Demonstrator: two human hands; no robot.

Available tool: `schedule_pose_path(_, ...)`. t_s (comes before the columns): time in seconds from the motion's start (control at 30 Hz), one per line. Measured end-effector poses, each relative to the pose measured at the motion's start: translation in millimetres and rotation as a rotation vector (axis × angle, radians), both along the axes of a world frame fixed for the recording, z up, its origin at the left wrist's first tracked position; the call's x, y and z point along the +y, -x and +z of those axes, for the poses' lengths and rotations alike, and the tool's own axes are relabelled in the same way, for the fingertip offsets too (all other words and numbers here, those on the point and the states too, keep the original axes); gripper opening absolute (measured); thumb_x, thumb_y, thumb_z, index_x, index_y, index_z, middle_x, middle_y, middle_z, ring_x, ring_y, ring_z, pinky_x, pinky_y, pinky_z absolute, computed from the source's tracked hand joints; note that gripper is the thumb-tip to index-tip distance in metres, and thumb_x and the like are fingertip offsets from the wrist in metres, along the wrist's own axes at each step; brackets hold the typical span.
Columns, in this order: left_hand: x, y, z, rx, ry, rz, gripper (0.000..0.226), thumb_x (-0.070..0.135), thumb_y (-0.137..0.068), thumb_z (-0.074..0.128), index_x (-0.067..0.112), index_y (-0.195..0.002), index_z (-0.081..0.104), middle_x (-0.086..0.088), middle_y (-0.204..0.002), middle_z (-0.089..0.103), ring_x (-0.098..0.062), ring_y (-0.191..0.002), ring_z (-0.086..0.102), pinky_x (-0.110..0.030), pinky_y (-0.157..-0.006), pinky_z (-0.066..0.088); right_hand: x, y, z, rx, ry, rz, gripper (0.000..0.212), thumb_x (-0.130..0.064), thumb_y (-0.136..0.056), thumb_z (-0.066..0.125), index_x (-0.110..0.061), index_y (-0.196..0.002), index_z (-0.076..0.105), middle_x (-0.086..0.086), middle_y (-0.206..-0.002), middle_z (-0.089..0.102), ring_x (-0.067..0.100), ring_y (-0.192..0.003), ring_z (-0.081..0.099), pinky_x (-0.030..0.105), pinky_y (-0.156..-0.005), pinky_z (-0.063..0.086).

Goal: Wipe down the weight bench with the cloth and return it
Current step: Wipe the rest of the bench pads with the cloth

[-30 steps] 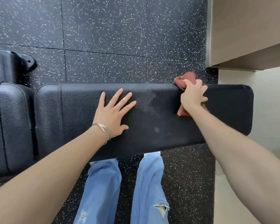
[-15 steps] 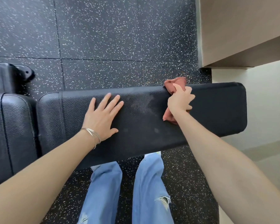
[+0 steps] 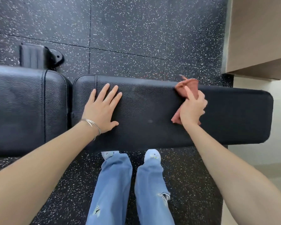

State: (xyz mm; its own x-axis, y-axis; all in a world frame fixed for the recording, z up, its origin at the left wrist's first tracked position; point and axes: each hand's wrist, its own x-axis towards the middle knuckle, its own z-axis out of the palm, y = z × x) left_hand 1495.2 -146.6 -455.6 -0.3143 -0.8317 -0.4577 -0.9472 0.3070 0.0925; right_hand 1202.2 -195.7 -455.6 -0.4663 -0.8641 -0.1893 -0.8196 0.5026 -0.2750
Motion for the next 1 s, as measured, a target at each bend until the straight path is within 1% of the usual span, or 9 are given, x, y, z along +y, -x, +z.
schedule_pose_path(0.1,0.3,3.8,0.3,0.021,-0.003,0.032,0.104,0.063,-0.075,0.058,0.021,-0.15,0.0,-0.001,-0.16,-0.007,-0.026,-0.146,-0.008,-0.051,-0.117,0.008,-4.9,-26.3,-4.3,0.056,0.01,-0.252,0.055,-0.002,-0.092,0.04,-0.042,-0.129,0.05,0.001,-0.143,0.034,0.031,-0.12,0.033,0.046,-0.09,0.029)
schedule_pose_path(0.23,0.3,8.4,3.2,0.019,-0.031,0.073,0.104,0.059,-0.075,0.061,0.021,-0.15,0.0,-0.001,-0.159,-0.008,-0.026,-0.146,-0.009,-0.05,-0.117,0.007,31.3,-75.2,0.3,0.022,0.069,0.243,0.06,-0.005,-0.084,0.047,-0.051,-0.122,0.046,0.001,-0.135,0.037,0.028,-0.112,0.039,0.042,-0.078,0.036)
schedule_pose_path(0.4,1.1,17.4,7.7,-0.01,-0.068,0.088,0.106,0.055,-0.074,0.062,0.016,-0.15,0.0,-0.005,-0.159,-0.01,-0.03,-0.146,-0.011,-0.049,-0.117,0.01,58.9,-33.7,1.4,0.064,0.027,0.729,0.044,-0.01,-0.087,0.055,-0.036,-0.123,0.059,0.005,-0.136,0.049,0.03,-0.116,0.044,0.042,-0.083,0.035)
schedule_pose_path(0.5,3.4,26.9,12.6,-0.034,-0.104,0.11,0.108,0.051,-0.074,0.064,0.011,-0.15,-0.001,-0.01,-0.158,-0.011,-0.034,-0.145,-0.011,-0.049,-0.117,0.012,66.6,35.7,0.1,0.055,-0.009,0.421,0.035,-0.052,-0.09,0.042,-0.042,-0.123,0.053,-0.01,-0.135,0.043,0.009,-0.119,0.034,0.026,-0.091,0.019)
schedule_pose_path(0.6,4.0,38.1,14.7,-0.042,-0.124,0.143,0.109,0.05,-0.074,0.066,0.006,-0.149,0.0,-0.015,-0.157,-0.011,-0.038,-0.144,-0.009,-0.051,-0.117,0.014,71.6,82.0,-6.1,0.115,-0.059,-0.192,0.039,-0.052,-0.092,0.037,-0.041,-0.128,0.048,-0.005,-0.132,0.04,0.021,-0.117,0.038,0.03,-0.087,0.021)
schedule_pose_path(0.67,4.5,41.2,14.2,-0.051,-0.124,0.15,0.111,0.05,-0.073,0.068,0.004,-0.148,0.001,-0.016,-0.157,-0.01,-0.039,-0.144,-0.009,-0.052,-0.116,0.014,70.2,70.7,1.8,0.171,-0.092,-0.348,0.04,-0.057,-0.089,0.043,-0.037,-0.123,0.048,-0.001,-0.125,0.043,0.027,-0.109,0.04,0.037,-0.092,0.03)
schedule_pose_path(0.73,6.1,42.5,13.0,-0.048,-0.12,0.153,0.113,0.049,-0.071,0.07,0.003,-0.148,0.001,-0.017,-0.157,-0.009,-0.04,-0.144,-0.008,-0.052,-0.116,0.014,72.6,45.8,5.2,0.144,-0.035,-0.217,0.033,-0.055,-0.086,0.041,-0.048,-0.118,0.043,-0.004,-0.12,0.042,0.027,-0.105,0.043,0.046,-0.089,0.04)
schedule_pose_path(0.87,11.4,46.1,10.1,-0.09,-0.135,0.131,0.116,0.048,-0.07,0.071,0.001,-0.148,-0.001,-0.02,-0.156,-0.009,-0.041,-0.143,-0.008,-0.05,-0.118,0.013,109.8,-18.4,4.3,0.105,0.093,0.312,0.066,-0.021,-0.075,0.04,-0.063,-0.125,0.028,-0.015,-0.121,0.038,0.012,-0.096,0.038,0.026,-0.061,0.04)
schedule_pose_path(1.0,18.5,51.3,7.0,-0.185,-0.159,0.014,0.119,0.054,-0.07,0.067,-0.003,-0.147,-0.004,-0.027,-0.154,-0.007,-0.043,-0.143,-0.009,-0.051,-0.118,0.009,115.1,-10.8,-9.6,-0.034,0.027,0.607,0.065,-0.004,-0.08,0.061,-0.048,-0.126,0.049,-0.001,-0.136,0.041,0.027,-0.116,0.036,0.053,-0.081,0.042)
